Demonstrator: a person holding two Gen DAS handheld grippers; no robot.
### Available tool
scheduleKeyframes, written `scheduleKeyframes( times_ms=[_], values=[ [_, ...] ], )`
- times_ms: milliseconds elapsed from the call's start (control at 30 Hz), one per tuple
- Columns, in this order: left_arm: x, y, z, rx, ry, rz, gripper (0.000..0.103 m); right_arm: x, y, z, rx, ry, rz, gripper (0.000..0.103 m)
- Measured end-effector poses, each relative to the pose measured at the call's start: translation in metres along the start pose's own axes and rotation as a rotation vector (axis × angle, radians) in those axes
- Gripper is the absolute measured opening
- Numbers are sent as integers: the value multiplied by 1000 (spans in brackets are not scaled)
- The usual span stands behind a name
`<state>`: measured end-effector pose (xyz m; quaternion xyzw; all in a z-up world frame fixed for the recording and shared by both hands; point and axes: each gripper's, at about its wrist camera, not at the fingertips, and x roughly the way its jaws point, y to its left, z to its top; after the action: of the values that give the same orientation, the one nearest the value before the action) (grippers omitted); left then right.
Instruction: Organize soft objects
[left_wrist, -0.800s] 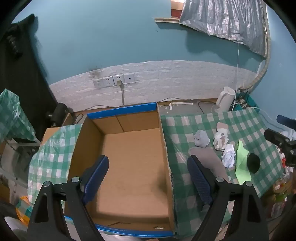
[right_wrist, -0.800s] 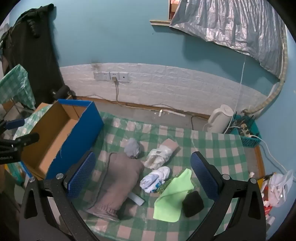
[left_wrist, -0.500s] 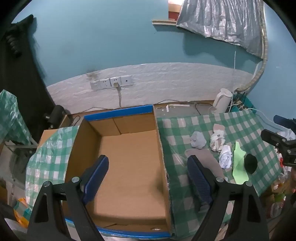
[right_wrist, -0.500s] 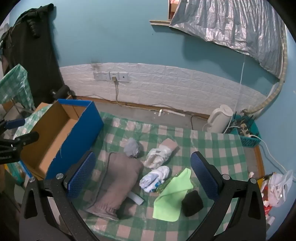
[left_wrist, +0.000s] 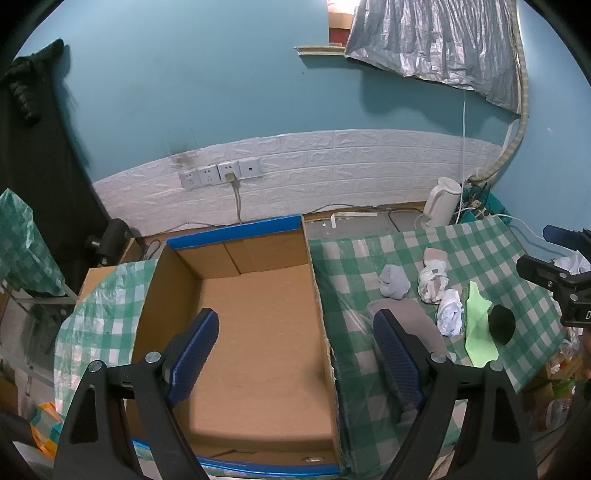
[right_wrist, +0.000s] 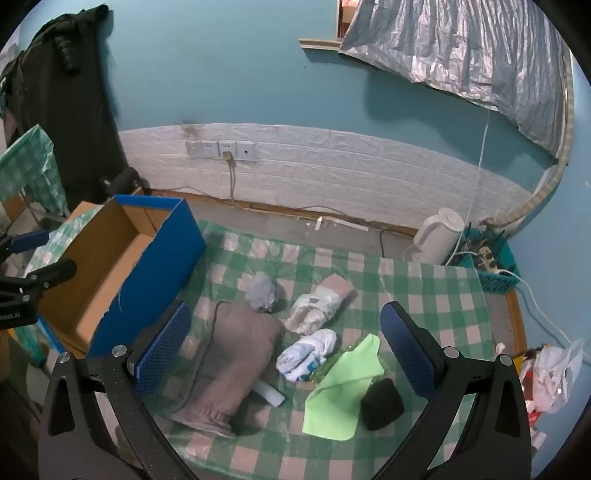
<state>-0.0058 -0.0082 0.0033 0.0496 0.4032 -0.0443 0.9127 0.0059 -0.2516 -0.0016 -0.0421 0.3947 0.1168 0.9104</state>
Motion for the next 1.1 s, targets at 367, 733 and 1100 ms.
scheduleKeyframes(
  times_ms=[367, 733, 1100],
  values=[
    [2, 1, -3, -6, 15, -6, 87, 1, 0, -1, -3, 4, -2, 101],
    [2, 0, -3, -6, 16, -6, 87, 3, 3, -2, -5, 7, -4, 101],
    [2, -7, -10, -3, 32, -12, 87, 3, 1, -1, -7, 8, -6, 101]
  ],
)
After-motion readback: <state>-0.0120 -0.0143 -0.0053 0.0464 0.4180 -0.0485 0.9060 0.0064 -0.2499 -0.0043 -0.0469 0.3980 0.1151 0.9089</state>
